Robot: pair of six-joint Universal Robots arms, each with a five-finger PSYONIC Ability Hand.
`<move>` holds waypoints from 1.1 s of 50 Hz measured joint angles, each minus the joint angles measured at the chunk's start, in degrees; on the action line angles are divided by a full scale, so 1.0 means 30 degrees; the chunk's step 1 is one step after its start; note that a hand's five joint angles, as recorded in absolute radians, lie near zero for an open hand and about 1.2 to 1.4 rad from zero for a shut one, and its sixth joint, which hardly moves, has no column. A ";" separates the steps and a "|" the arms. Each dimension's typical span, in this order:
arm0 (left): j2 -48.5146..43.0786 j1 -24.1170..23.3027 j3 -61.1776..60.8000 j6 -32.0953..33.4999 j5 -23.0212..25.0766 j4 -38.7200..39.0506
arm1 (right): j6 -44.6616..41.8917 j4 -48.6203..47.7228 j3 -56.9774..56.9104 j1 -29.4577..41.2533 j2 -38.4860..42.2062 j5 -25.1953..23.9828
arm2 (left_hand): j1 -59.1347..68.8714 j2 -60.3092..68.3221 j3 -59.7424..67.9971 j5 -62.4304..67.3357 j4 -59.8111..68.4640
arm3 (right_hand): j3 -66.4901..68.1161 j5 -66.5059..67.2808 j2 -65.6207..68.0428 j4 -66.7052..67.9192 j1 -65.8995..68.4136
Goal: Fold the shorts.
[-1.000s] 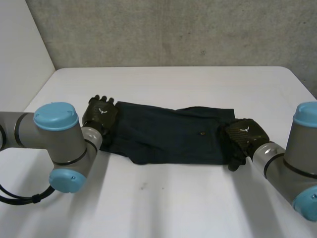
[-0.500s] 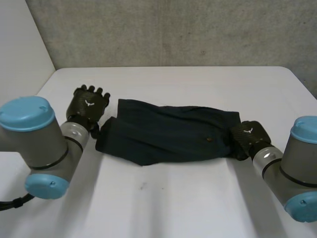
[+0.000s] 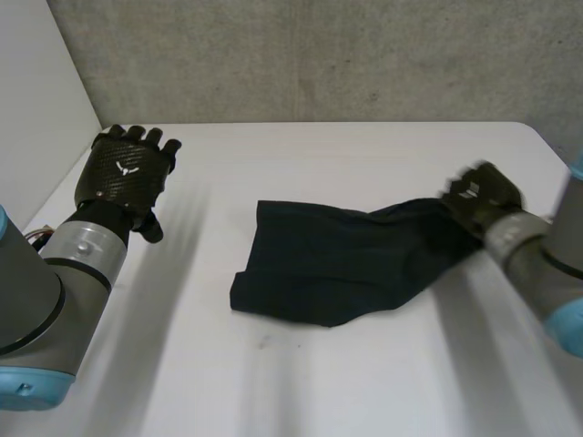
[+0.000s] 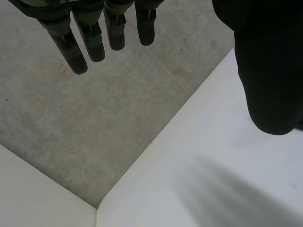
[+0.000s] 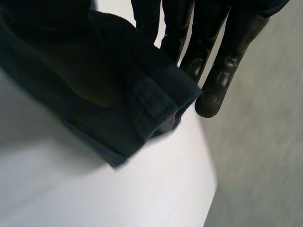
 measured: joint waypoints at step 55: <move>-1.1270 -0.3643 0.9239 -0.6058 -0.0281 -0.7646 | 1.3810 0.4622 -0.9331 0.4909 0.8377 -0.0552 | 0.0009 0.0000 -0.0006 0.0000 0.0000 | -1.8461 -1.6784 -1.8299 -1.8255 -1.4795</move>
